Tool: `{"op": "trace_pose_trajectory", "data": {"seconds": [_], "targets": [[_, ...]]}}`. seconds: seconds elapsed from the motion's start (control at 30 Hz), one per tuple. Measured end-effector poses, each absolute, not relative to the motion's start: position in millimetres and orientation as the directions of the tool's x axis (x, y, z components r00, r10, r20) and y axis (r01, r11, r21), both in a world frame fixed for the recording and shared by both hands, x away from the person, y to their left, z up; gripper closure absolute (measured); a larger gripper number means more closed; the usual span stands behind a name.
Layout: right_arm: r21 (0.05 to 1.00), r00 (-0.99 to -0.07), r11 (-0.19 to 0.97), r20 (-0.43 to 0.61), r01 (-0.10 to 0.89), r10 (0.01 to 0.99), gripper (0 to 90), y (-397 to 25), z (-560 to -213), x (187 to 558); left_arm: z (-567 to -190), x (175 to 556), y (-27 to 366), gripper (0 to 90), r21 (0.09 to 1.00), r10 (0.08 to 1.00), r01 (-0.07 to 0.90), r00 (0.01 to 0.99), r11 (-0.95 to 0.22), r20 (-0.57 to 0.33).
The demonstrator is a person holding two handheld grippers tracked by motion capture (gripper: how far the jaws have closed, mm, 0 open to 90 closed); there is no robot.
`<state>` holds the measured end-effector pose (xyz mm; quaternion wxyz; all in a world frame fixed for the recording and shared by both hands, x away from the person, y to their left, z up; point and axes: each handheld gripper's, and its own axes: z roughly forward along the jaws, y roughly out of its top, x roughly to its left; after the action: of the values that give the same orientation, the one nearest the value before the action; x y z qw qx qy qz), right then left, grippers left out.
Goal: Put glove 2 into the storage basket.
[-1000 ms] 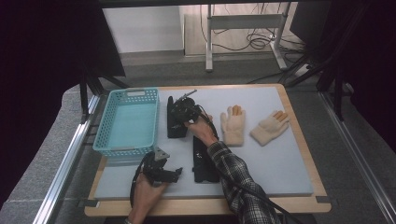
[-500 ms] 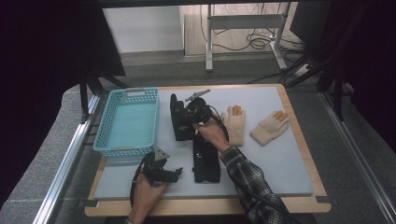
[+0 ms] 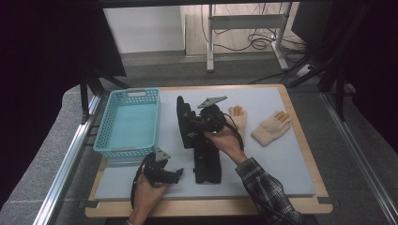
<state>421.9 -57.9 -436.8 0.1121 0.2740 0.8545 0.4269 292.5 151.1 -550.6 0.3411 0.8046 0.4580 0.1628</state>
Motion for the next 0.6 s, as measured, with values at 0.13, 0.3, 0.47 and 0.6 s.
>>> {"op": "trace_pose_trajectory", "data": {"seconds": [0.13,0.3,0.47,0.6], "targets": [[0.8,-0.826,0.476,0.043,0.366,0.563,76.1,-70,-430,406,-550,293,151,4.7,0.696,0.847,0.626,0.53,-0.351,-0.049],[0.809,-0.815,0.45,0.06,0.378,0.576,75.9,-88,-422,381,-550,292,151,4.7,0.698,0.849,0.627,0.525,-0.346,-0.051],[0.81,-0.81,0.448,0.056,0.379,0.584,75.7,-98,-422,363,-551,292,151,4.7,0.7,0.85,0.626,0.524,-0.342,-0.053],[0.801,-0.802,0.442,0.078,0.404,0.592,75.4,-107,-433,346,-551,292,151,4.7,0.7,0.85,0.627,0.525,-0.342,-0.055]]}}
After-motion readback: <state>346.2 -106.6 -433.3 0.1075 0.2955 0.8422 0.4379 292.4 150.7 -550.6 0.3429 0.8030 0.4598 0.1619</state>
